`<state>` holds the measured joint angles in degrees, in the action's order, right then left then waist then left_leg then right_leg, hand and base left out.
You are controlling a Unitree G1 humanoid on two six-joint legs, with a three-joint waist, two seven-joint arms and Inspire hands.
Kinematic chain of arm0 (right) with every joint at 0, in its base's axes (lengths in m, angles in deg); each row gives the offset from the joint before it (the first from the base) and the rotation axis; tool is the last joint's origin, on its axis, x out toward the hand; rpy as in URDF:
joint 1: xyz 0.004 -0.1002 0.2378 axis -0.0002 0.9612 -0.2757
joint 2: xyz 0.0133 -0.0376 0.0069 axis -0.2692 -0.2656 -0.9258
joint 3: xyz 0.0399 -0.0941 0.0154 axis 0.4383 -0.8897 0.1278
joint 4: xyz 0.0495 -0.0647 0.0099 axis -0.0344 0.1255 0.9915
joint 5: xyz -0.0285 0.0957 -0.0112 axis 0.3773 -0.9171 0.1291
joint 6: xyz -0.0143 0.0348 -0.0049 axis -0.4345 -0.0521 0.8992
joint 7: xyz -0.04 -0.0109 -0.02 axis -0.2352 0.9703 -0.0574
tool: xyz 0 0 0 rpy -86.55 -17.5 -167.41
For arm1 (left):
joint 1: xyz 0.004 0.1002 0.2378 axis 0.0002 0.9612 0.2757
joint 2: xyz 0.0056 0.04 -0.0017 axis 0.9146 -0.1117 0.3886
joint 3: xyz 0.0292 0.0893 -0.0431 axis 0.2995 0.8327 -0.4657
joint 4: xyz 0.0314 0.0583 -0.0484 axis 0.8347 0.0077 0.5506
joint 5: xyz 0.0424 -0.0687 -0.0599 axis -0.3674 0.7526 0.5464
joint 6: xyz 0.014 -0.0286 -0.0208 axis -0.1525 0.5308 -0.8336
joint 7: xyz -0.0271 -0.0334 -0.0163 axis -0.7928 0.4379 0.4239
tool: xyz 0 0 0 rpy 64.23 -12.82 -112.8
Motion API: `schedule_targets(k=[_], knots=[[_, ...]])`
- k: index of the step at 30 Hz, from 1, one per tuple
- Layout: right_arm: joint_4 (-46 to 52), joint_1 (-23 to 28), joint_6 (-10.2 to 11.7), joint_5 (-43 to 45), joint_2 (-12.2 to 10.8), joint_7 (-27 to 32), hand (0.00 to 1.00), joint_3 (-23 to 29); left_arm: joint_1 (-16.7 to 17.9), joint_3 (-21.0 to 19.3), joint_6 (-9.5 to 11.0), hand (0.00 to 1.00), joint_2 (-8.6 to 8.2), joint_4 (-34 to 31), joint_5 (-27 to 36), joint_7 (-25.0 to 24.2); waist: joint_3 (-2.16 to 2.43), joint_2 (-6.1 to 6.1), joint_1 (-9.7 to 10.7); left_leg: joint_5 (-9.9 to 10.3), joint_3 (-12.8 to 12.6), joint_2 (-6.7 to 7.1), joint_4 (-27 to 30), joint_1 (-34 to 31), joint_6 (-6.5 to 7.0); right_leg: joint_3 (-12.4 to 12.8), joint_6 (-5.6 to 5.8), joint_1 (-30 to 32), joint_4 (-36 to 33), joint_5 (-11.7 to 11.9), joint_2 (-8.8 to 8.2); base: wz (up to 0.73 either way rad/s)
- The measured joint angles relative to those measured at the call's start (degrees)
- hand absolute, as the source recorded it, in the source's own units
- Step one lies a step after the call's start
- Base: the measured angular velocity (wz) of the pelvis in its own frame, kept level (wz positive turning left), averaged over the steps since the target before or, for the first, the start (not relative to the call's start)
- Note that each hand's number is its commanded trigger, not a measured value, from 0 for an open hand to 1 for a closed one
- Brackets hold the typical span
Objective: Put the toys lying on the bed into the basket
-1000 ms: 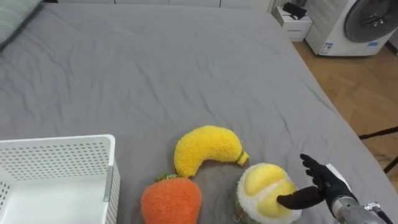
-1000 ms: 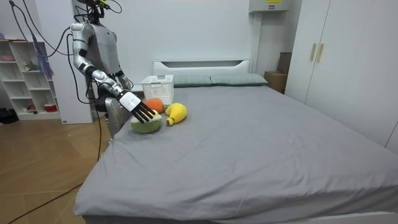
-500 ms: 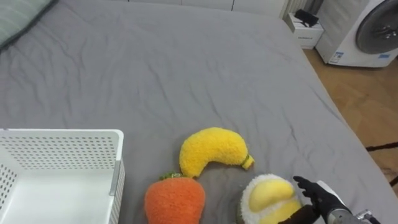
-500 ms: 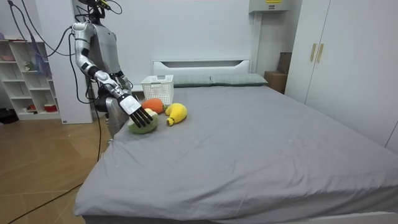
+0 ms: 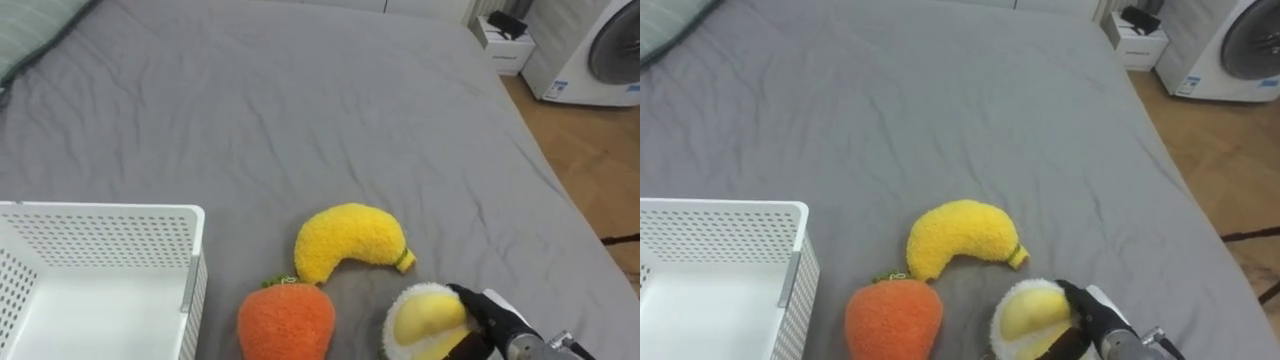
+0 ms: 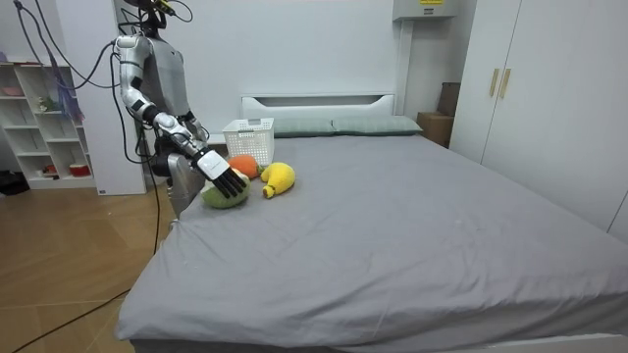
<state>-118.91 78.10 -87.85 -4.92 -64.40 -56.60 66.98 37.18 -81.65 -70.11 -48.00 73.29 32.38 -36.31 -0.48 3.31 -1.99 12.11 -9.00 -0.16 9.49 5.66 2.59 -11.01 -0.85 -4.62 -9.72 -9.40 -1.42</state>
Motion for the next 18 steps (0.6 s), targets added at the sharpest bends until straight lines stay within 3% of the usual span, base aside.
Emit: schedule_targets(k=[2, 3, 18], knots=[[0.0, 0.0, 0.0, 0.0, 0.0, 0.0, 0.80, 0.0, 0.0, 0.0, 0.0, 0.00, -0.01, 0.0, 0.0, 0.0, 0.03, -0.07, 0.0, 0.0, 0.0, 0.00, 0.0, 0.0, 0.00, 0.0, 0.00, 0.0, 0.0, 0.0, 0.01, 0.00], [0.0, 0.0, 0.0, 0.0, 0.0, 0.0, 1.00, 0.0, 0.0, 0.0, 0.0, 0.00, -0.02, 0.0, 0.0, 0.0, 0.04, -0.08, 0.0, 0.0, 0.0, 0.00, 0.0, 0.0, 0.00, 0.0, 0.00, 0.0, 0.0, 0.0, 0.01, 0.00], [2.1, -0.3, 0.1, 2.5, -0.9, -0.6, 1.00, -1.7, -0.2, 0.0, 0.0, 0.00, -0.11, 0.0, 0.0, 0.0, 0.29, -0.77, 0.0, 0.0, 0.0, -0.01, 0.0, -0.2, -0.01, -0.1, 0.00, 0.2, -0.1, 0.0, 0.00, 0.00]])
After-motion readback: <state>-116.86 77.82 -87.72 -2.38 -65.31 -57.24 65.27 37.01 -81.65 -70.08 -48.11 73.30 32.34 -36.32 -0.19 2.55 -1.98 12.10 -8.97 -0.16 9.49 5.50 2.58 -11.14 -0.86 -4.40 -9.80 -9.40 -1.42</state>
